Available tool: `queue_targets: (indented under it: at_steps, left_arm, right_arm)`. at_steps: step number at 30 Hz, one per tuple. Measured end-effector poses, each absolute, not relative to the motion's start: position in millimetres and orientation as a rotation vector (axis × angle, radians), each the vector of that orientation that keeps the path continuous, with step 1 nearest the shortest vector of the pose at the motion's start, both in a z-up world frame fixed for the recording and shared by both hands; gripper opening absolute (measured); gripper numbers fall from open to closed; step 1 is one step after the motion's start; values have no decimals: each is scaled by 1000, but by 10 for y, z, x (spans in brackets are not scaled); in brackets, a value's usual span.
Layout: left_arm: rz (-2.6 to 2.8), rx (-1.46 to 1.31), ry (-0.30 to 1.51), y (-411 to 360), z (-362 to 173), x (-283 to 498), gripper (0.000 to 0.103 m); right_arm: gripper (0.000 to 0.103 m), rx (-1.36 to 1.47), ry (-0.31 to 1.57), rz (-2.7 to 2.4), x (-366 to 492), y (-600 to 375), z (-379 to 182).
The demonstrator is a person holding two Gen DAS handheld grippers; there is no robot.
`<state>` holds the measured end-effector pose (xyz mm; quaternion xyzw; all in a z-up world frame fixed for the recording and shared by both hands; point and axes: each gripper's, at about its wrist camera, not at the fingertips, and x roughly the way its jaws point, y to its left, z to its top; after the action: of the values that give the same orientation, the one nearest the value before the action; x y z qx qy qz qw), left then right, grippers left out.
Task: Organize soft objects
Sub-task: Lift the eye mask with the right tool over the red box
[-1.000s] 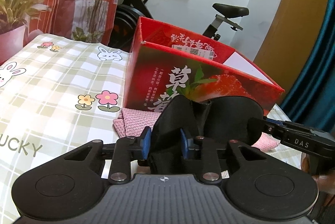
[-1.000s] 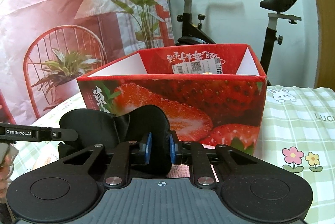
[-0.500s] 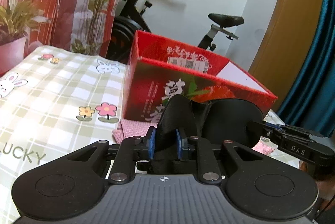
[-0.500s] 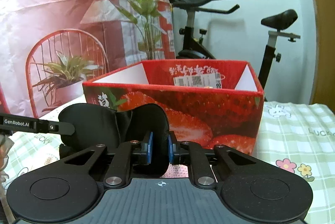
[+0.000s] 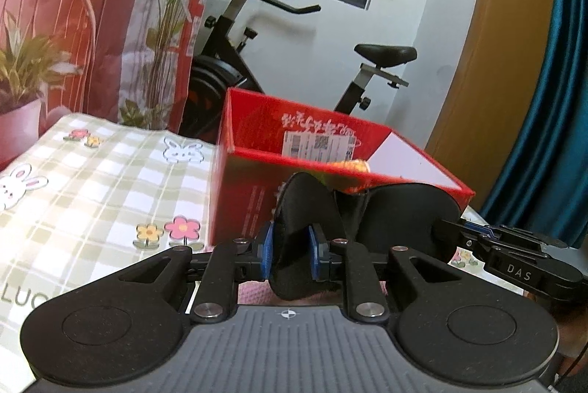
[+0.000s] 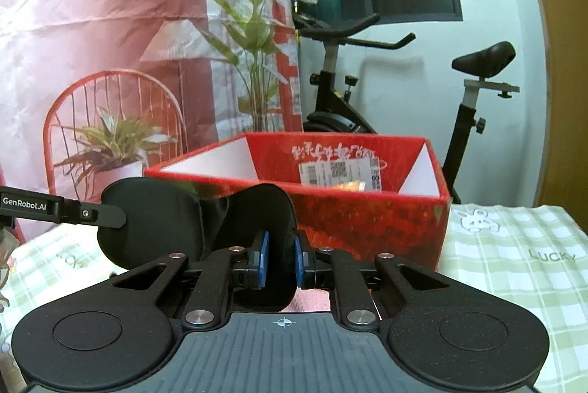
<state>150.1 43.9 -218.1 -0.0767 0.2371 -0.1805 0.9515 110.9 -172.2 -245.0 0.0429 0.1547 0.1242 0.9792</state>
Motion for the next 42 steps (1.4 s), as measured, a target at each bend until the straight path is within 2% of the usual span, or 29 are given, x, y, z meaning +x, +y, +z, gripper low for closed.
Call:
queue_targets:
  at_steps: [16,30,36,42]
  left_arm:
    - [-393,-161,393,440,-1872,1525,17]
    - [-387,-131,252,345,-1437,1767,17]
    - [-378,-61,313,28,-1441,2178,17]
    - [-419,-48,497,-162,-1654,2610,17]
  right_arm:
    - [11,134,243,314,1145,-1735,-2084]
    - [11,96,104,328,1402,-1832,-1462]
    - [11,63,187,264,1851,-1832,-1470]
    - [11,94,386,198,2308,-1867,-1727]
